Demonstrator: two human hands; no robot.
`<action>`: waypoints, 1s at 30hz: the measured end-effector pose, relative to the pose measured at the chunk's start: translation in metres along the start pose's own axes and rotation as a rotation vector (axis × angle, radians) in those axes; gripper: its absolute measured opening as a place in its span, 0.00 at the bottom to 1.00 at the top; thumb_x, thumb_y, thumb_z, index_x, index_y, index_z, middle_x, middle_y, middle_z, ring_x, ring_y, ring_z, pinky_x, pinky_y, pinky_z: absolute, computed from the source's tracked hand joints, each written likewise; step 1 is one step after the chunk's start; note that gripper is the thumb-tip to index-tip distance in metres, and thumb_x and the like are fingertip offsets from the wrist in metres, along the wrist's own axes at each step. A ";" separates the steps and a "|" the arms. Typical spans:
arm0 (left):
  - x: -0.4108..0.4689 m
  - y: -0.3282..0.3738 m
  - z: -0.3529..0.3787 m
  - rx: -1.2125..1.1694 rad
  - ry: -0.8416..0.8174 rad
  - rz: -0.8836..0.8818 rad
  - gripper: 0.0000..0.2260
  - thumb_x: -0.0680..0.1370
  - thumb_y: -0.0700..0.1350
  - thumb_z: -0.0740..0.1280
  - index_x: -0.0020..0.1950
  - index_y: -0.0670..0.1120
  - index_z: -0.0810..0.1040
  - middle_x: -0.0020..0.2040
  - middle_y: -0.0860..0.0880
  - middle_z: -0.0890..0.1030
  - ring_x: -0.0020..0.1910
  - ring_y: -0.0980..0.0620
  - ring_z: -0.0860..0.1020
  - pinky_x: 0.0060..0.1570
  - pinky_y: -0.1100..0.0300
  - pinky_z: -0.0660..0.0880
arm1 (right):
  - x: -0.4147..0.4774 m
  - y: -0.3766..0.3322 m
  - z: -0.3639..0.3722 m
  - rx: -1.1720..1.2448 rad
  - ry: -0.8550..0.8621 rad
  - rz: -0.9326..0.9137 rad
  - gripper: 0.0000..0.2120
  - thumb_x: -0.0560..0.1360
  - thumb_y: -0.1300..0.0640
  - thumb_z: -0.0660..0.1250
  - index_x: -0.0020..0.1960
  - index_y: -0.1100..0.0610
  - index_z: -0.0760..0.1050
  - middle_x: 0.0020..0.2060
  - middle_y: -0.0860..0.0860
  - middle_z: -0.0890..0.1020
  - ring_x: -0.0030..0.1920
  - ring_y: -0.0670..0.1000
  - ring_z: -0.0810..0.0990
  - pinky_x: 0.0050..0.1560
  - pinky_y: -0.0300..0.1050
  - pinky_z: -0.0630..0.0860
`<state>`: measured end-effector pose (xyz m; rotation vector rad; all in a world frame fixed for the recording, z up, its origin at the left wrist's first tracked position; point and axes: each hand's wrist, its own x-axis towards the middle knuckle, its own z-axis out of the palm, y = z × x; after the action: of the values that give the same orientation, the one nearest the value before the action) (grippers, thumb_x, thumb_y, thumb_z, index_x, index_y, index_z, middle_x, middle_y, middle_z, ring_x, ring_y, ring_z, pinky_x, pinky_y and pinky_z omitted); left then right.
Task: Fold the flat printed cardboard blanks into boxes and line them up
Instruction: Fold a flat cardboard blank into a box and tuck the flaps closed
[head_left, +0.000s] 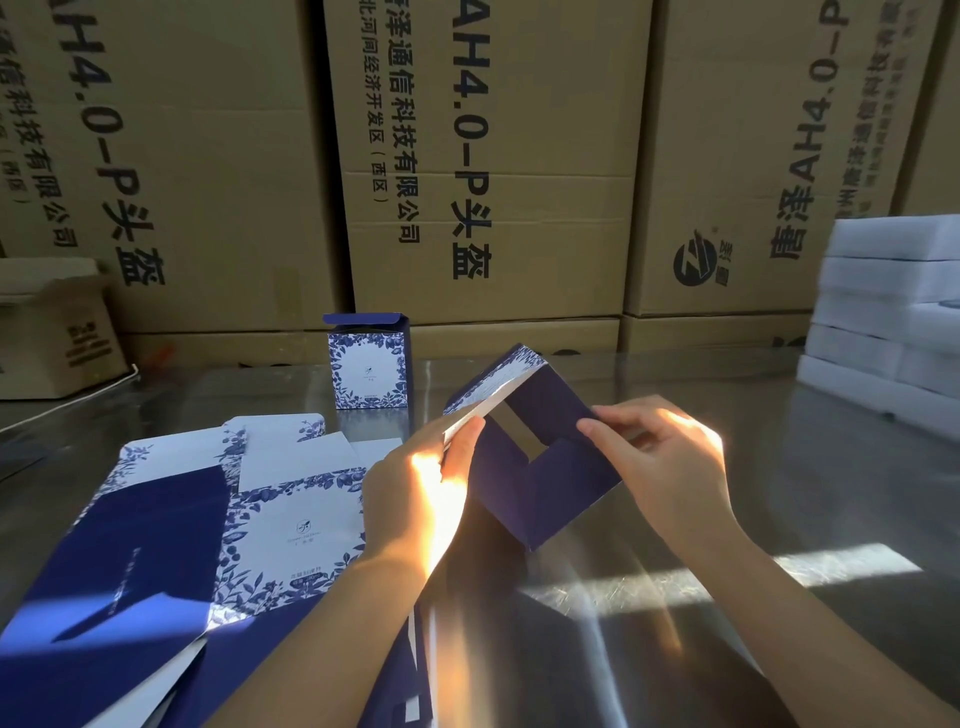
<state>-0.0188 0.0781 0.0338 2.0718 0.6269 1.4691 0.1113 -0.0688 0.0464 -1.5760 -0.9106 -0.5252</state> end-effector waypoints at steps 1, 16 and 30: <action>-0.001 0.002 -0.002 0.066 0.054 0.070 0.25 0.74 0.59 0.58 0.35 0.37 0.77 0.28 0.39 0.78 0.29 0.34 0.75 0.30 0.58 0.63 | 0.000 0.000 0.000 -0.012 0.002 -0.013 0.03 0.69 0.57 0.76 0.41 0.51 0.84 0.36 0.39 0.81 0.37 0.37 0.78 0.38 0.24 0.68; 0.000 -0.001 -0.002 0.066 0.025 0.072 0.24 0.70 0.65 0.51 0.32 0.47 0.71 0.29 0.43 0.78 0.32 0.37 0.76 0.32 0.58 0.65 | 0.000 0.002 0.001 -0.073 0.041 -0.055 0.02 0.69 0.56 0.75 0.41 0.51 0.84 0.35 0.39 0.80 0.40 0.38 0.77 0.40 0.23 0.67; 0.005 -0.005 -0.004 0.062 0.012 -0.037 0.25 0.69 0.68 0.49 0.31 0.49 0.70 0.27 0.53 0.75 0.33 0.42 0.74 0.34 0.57 0.66 | 0.003 0.004 -0.003 -0.143 -0.014 -0.037 0.04 0.71 0.55 0.73 0.38 0.49 0.82 0.35 0.39 0.79 0.40 0.40 0.77 0.41 0.26 0.69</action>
<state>-0.0218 0.0859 0.0357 2.0879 0.7198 1.4594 0.1170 -0.0706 0.0466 -1.6961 -0.9313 -0.6169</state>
